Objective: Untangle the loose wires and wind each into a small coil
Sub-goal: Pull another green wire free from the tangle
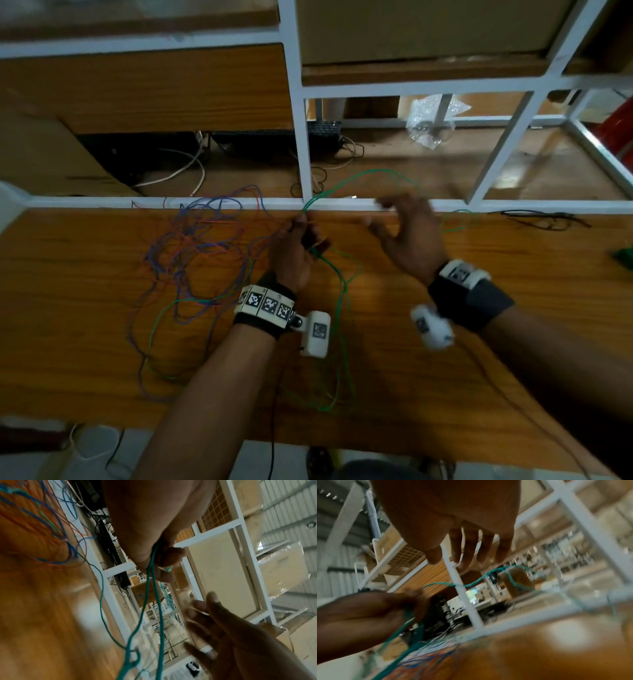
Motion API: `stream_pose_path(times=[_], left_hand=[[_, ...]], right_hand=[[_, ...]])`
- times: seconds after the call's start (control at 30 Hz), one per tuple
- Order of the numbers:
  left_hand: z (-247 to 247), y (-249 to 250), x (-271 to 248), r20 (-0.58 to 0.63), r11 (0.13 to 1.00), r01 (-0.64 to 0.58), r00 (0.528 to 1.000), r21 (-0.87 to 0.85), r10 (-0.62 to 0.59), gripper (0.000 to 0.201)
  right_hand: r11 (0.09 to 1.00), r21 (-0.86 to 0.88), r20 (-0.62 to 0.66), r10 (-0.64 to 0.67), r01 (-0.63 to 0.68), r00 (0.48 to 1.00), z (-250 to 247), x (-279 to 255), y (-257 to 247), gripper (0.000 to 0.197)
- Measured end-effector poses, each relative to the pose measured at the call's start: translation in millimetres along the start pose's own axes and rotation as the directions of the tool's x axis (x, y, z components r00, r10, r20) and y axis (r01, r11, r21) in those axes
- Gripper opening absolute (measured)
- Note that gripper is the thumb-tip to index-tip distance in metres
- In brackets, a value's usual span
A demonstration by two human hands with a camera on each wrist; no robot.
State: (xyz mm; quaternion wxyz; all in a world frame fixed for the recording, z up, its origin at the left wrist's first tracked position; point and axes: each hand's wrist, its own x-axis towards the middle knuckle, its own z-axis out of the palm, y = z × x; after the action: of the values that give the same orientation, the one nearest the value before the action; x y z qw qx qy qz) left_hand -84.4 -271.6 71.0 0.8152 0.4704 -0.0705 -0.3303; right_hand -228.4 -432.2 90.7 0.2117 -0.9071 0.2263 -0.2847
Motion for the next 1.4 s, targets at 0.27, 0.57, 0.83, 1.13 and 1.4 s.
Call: stream_pose_path(times=[0.27, 0.57, 0.83, 1.13, 1.4], left_hand=[[3.4, 19.3, 15.8, 0.076, 0.997, -0.061, 0.995, -0.037, 0.063, 0.017], [-51.3, 40.8, 41.1, -0.128, 1.000, -0.019, 0.992, -0.009, 0.017, 0.019], [-52.9, 16.8, 30.6, -0.351, 0.805, 0.195, 0.936, 0.560, 0.018, 0.048], [36.4, -2.7, -46.3, 0.587, 0.421, -0.512, 0.807, 0.749, -0.061, 0.019], [8.6, 27.9, -0.7, 0.402, 0.427, -0.498, 0.866, 0.755, 0.299, 0.015]], right_hand=[[0.757, 0.531, 0.542, 0.042, -0.381, 0.839, 31.0, -48.2, -21.1, 0.016], [0.833, 0.347, 0.594, 0.160, -0.431, 0.788, -2.8, -71.9, 53.3, 0.014], [0.852, 0.438, 0.246, 0.194, -0.288, 0.949, -28.4, -57.6, 39.7, 0.015], [0.588, 0.606, 0.556, 0.168, -0.535, 0.814, -51.6, -52.7, -3.0, 0.036], [0.348, 0.631, 0.685, 0.172, -0.694, 0.708, -87.8, -78.0, 30.6, 0.042]])
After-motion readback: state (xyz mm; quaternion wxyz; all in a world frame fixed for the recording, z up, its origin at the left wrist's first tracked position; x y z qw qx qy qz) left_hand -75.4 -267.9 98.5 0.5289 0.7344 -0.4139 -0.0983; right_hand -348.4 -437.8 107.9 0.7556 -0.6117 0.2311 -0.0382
